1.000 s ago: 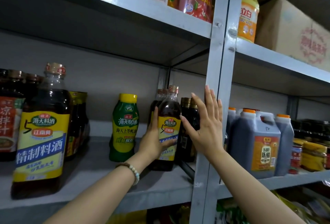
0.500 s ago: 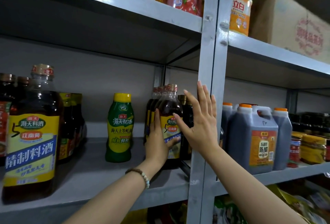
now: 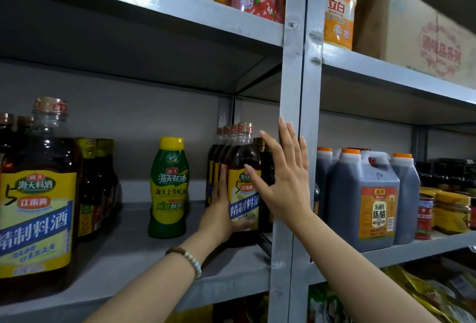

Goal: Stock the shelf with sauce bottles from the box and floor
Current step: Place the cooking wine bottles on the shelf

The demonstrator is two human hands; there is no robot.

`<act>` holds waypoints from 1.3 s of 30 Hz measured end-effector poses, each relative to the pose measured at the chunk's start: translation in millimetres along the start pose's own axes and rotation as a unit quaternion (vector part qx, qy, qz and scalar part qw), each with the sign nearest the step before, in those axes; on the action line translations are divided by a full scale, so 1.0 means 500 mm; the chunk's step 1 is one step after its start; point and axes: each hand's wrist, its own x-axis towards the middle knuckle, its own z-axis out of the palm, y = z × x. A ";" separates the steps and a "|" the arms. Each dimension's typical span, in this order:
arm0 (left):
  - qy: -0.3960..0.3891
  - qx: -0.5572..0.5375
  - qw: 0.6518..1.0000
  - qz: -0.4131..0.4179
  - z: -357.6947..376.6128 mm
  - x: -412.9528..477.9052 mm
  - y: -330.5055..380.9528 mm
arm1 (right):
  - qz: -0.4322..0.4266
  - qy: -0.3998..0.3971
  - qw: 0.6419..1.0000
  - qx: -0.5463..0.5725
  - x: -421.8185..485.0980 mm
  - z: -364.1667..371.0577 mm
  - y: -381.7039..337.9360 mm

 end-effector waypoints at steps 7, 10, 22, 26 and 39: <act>-0.001 -0.028 1.000 -0.011 -0.040 -0.029 0.032 | 0.012 -0.024 1.000 -0.015 0.002 -0.009 -0.007; 0.024 -0.030 0.999 0.021 -0.111 -0.061 0.068 | 0.022 -0.059 0.997 -0.032 0.005 -0.018 -0.012; 0.213 0.223 0.941 0.140 -0.521 -0.254 0.017 | 0.104 -0.146 0.971 0.160 0.012 0.033 -0.278; 0.209 0.133 0.968 0.036 -0.585 -0.299 -0.073 | 0.227 -0.239 0.865 0.379 0.012 0.096 -0.419; 0.006 -0.110 0.993 -0.036 -0.562 -0.327 -0.202 | 0.287 -0.235 0.766 0.525 -0.002 0.169 -0.530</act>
